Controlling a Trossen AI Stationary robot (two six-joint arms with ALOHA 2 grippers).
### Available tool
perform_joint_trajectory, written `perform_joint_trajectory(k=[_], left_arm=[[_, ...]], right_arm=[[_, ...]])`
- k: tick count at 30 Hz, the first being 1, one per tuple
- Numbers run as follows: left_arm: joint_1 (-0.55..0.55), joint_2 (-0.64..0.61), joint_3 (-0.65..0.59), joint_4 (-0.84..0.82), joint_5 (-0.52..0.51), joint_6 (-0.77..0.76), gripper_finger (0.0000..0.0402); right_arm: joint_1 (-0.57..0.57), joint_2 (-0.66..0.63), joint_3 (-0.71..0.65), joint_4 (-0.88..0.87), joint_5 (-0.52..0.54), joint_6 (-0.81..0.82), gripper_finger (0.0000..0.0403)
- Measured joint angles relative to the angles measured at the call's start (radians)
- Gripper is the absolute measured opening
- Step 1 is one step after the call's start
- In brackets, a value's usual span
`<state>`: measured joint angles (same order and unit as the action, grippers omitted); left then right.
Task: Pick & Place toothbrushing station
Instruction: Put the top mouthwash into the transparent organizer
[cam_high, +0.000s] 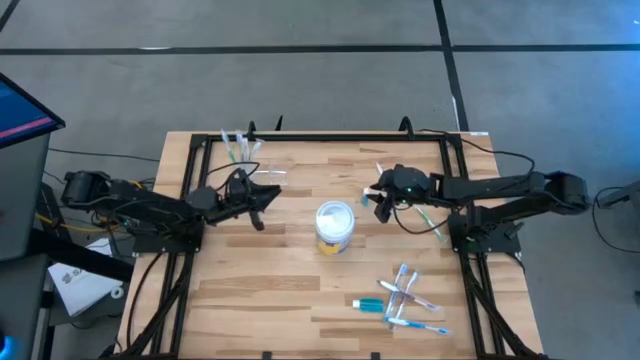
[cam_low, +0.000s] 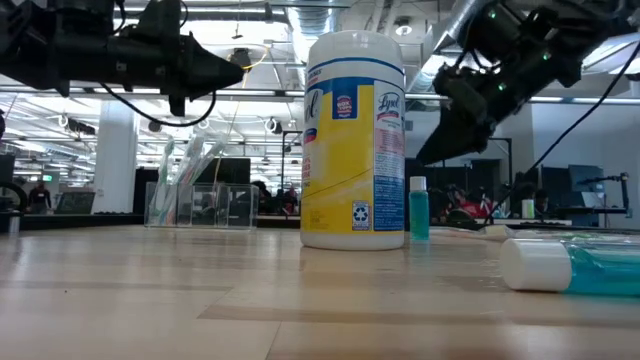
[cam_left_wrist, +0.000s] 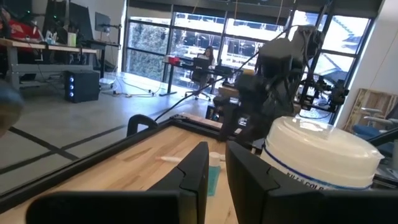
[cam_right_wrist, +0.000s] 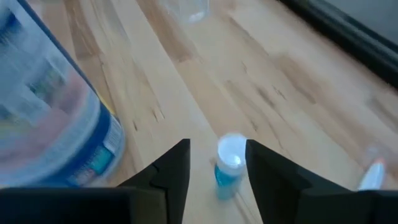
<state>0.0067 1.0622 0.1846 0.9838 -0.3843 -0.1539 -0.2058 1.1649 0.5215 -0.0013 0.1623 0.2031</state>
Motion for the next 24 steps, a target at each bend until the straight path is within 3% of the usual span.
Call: perform_joint_trajectory(k=[16,24], left_arm=[[-0.003,0.009,0.006,0.005,0.0,0.019,0.0049],[-0.003,0.009,0.006,0.004,0.0,0.019,0.0049]], right_arm=[[-0.013,0.13,-0.019,0.146,0.027,-0.02,0.0153],[-0.018,0.148,-0.022,0.107,0.02,-0.012,0.0151]])
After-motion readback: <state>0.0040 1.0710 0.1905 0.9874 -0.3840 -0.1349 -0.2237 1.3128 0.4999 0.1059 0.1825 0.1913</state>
